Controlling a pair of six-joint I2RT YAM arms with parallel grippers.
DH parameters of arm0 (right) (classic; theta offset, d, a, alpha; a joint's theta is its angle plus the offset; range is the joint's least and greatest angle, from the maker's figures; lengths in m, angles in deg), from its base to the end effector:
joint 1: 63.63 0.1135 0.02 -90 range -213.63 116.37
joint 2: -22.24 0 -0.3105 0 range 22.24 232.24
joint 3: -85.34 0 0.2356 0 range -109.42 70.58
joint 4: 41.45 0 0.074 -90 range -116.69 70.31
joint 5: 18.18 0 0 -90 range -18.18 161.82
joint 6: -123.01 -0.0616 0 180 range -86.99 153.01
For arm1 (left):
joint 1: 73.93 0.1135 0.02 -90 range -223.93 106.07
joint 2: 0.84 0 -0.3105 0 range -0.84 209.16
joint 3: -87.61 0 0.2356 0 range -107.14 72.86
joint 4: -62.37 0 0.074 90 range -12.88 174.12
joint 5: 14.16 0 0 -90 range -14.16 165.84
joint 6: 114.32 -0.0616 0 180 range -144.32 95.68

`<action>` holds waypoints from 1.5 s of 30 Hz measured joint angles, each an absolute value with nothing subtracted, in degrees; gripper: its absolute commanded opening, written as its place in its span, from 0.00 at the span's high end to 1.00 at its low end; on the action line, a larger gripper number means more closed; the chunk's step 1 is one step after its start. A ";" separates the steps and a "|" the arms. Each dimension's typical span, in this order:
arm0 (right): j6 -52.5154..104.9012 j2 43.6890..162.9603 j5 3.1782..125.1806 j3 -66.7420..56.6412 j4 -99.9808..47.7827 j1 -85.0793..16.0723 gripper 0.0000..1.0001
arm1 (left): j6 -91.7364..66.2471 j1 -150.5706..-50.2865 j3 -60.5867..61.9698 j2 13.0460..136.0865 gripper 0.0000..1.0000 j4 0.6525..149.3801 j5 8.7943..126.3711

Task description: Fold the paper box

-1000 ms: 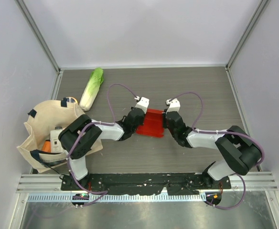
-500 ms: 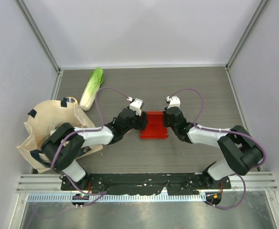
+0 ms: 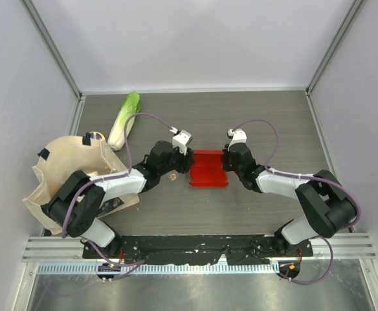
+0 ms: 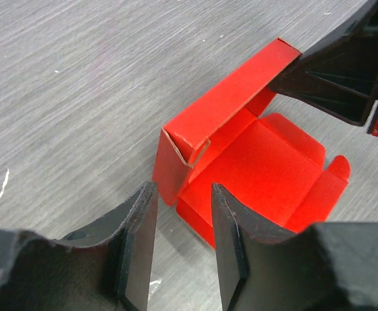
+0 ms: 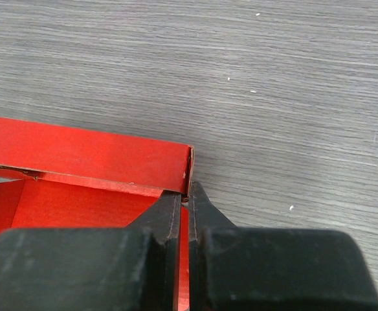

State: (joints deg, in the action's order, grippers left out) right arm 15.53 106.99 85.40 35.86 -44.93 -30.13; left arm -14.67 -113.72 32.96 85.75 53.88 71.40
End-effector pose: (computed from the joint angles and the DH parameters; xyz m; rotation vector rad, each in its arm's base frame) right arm 0.2563 0.1523 0.2161 -0.1560 2.1152 0.2796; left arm 0.2472 -0.2121 0.2449 0.5789 1.9508 -0.6299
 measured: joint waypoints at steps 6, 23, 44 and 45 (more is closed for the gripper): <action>15.53 106.99 84.55 35.86 -45.04 -30.13 0.99 | -16.55 -113.48 29.22 89.68 0.70 54.29 71.20; 14.35 106.99 84.33 35.86 -45.26 -30.38 0.99 | -15.53 -119.49 22.78 97.35 0.96 54.92 92.16; 4.06 106.10 98.28 35.86 -41.44 -23.73 0.99 | -2.28 -126.48 12.46 105.99 0.76 65.50 115.59; 4.17 106.10 98.17 35.86 -41.37 -23.73 0.99 | -2.72 -126.27 13.53 105.07 0.68 65.31 114.19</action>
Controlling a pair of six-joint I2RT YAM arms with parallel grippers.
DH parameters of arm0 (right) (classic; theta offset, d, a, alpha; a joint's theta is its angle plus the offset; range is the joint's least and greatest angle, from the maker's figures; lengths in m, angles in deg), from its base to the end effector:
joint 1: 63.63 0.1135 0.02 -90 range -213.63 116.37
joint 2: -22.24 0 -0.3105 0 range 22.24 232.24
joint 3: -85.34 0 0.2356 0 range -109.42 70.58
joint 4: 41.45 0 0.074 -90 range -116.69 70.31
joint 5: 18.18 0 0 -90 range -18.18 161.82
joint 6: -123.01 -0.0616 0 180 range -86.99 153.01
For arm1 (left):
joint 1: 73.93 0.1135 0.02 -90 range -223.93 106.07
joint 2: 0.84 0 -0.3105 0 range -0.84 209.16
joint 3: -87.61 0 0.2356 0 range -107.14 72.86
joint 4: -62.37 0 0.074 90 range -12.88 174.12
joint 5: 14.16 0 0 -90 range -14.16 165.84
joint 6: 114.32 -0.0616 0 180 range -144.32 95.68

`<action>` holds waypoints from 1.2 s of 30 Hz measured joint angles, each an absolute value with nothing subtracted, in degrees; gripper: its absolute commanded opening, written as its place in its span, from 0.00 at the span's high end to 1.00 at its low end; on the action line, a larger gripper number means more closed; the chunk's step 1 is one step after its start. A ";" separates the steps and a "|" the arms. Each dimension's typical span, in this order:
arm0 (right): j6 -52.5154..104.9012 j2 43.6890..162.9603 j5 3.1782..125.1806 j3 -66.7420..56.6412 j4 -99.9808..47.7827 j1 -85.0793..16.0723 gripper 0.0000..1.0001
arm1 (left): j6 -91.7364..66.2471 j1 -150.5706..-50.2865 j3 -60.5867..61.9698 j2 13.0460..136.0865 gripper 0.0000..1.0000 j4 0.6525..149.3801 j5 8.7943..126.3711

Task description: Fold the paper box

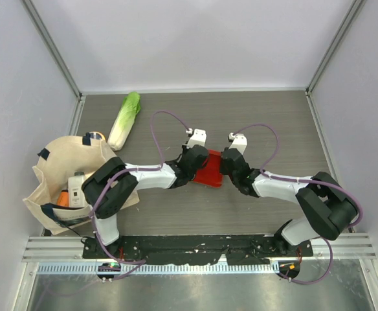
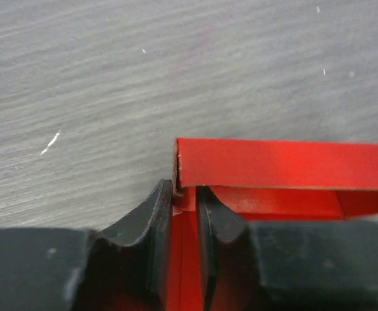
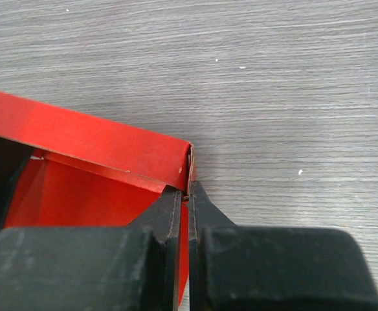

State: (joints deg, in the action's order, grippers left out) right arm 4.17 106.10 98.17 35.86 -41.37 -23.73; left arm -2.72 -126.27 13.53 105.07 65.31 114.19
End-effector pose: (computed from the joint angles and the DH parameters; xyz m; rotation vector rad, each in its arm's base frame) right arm 0.2383 0.1636 0.2161 0.0551 2.1094 0.2179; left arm 0.2782 -0.2979 0.2181 0.1795 2.0273 -0.0736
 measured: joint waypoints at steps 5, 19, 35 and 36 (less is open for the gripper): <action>5.46 105.51 96.68 35.86 -41.11 -23.88 0.99 | -3.92 -125.96 20.28 100.43 0.55 64.74 106.15; 5.48 103.63 92.73 34.47 -34.49 -26.35 0.99 | 10.09 -119.49 29.70 70.36 0.33 78.64 91.05; -17.17 93.62 96.27 34.86 -22.60 -26.75 0.99 | 44.08 -124.12 31.10 72.39 0.37 80.04 80.66; -18.35 92.37 96.33 35.16 -22.38 -26.75 0.99 | 44.95 -124.89 30.91 73.55 0.39 79.45 80.88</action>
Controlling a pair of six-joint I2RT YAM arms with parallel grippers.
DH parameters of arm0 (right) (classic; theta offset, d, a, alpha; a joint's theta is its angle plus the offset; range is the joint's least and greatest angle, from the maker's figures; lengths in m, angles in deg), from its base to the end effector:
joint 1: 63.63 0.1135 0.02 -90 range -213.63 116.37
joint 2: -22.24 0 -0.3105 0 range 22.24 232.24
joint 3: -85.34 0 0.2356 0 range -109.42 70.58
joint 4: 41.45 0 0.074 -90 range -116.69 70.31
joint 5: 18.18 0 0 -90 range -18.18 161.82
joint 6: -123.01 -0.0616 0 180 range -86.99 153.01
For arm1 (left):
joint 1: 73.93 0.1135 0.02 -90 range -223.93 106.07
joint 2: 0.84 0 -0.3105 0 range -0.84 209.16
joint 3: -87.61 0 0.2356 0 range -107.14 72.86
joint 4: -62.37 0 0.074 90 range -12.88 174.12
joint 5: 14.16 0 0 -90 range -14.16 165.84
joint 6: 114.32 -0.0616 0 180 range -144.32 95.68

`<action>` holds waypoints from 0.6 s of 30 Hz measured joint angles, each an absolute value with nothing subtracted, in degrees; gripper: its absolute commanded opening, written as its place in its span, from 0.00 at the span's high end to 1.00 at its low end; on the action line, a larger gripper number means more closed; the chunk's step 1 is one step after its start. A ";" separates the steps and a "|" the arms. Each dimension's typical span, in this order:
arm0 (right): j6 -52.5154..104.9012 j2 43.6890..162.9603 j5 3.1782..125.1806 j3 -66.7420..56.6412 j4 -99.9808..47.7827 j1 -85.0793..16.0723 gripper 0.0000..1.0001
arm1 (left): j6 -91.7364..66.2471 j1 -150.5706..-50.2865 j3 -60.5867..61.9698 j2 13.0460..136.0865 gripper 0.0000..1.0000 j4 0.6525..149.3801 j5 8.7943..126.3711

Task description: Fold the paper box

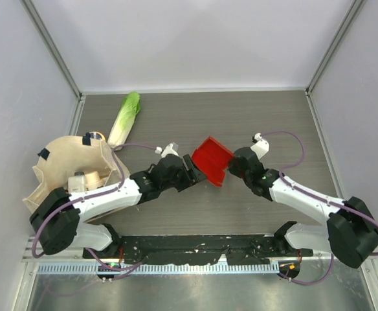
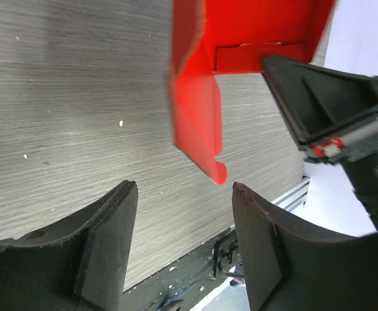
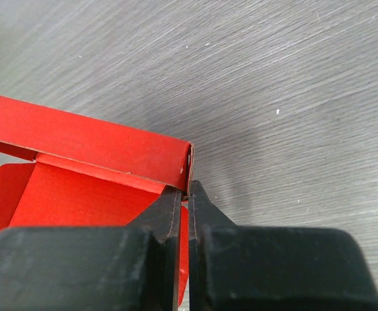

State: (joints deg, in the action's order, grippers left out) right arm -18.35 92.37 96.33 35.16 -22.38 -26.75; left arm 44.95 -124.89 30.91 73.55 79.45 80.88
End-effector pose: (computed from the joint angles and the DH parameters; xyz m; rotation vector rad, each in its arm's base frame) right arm 0.2049 0.1218 0.2433 0.5023 2.1494 0.3864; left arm 0.1756 -0.2079 0.2638 -0.4350 2.3530 -1.0326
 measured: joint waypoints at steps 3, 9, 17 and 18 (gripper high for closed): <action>-21.14 88.50 96.44 36.67 -22.12 -26.75 0.99 | 46.63 -126.05 29.92 77.24 0.46 78.29 81.23; -23.92 83.21 96.60 39.65 -21.35 -26.79 0.99 | 47.16 -127.51 26.91 80.50 0.56 77.74 83.79; -25.14 79.80 95.55 41.87 -21.11 -26.79 0.90 | 46.04 -130.66 24.09 80.57 0.97 77.59 88.97; -25.16 79.65 95.24 41.98 -21.15 -26.79 0.75 | 45.56 -130.90 24.09 80.54 1.00 77.63 89.32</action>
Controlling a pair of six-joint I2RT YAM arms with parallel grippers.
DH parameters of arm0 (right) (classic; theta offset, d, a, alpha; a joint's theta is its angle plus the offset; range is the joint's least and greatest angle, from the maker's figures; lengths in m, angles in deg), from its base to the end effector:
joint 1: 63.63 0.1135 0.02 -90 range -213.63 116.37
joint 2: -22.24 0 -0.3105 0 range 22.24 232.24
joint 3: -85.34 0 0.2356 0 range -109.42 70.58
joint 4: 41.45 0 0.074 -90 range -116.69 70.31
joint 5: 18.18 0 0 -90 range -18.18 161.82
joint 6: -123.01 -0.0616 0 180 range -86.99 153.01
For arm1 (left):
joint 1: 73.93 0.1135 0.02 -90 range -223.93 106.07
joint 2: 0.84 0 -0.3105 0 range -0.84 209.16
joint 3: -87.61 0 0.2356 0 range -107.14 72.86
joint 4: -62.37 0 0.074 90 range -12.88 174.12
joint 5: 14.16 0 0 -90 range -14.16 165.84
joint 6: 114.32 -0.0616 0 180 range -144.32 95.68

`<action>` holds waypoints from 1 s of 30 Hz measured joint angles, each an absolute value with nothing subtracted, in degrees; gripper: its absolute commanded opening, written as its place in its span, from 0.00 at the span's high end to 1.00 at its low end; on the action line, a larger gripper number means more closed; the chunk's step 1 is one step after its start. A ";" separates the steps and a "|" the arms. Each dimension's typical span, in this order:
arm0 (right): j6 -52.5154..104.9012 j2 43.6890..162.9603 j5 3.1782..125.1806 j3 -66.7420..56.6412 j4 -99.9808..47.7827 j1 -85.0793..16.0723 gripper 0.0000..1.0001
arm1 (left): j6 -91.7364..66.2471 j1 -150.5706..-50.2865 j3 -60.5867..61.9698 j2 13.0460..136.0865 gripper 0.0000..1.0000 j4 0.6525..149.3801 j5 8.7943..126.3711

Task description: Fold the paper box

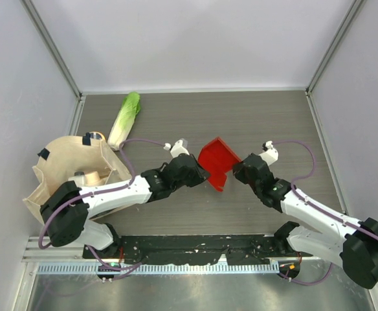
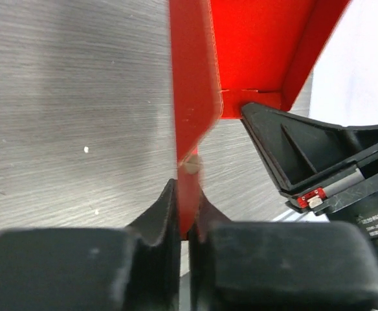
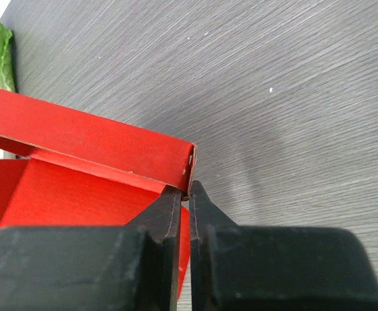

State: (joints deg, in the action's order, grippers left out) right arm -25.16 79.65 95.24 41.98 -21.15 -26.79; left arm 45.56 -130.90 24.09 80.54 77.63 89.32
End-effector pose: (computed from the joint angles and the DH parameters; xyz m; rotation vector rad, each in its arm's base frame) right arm 0.1660 0.0938 0.2443 0.6290 2.0691 0.5356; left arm 0.1809 -0.2520 0.2751 -0.4072 2.2822 -0.9983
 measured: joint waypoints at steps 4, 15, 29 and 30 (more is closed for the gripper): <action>-22.43 77.92 92.75 42.57 -20.83 -26.99 0.45 | 43.22 -131.49 24.02 80.19 1.00 79.10 91.57; -8.95 61.55 81.45 37.83 -7.03 -26.94 0.20 | 16.52 -131.93 15.58 71.85 1.00 106.35 97.25; -3.35 58.56 84.36 28.17 8.88 -26.94 0.20 | -25.30 -132.49 -23.56 100.96 1.00 140.04 93.36; -3.53 58.97 84.66 28.59 8.92 -26.94 0.20 | -27.68 -132.63 -25.05 103.36 1.00 141.37 93.52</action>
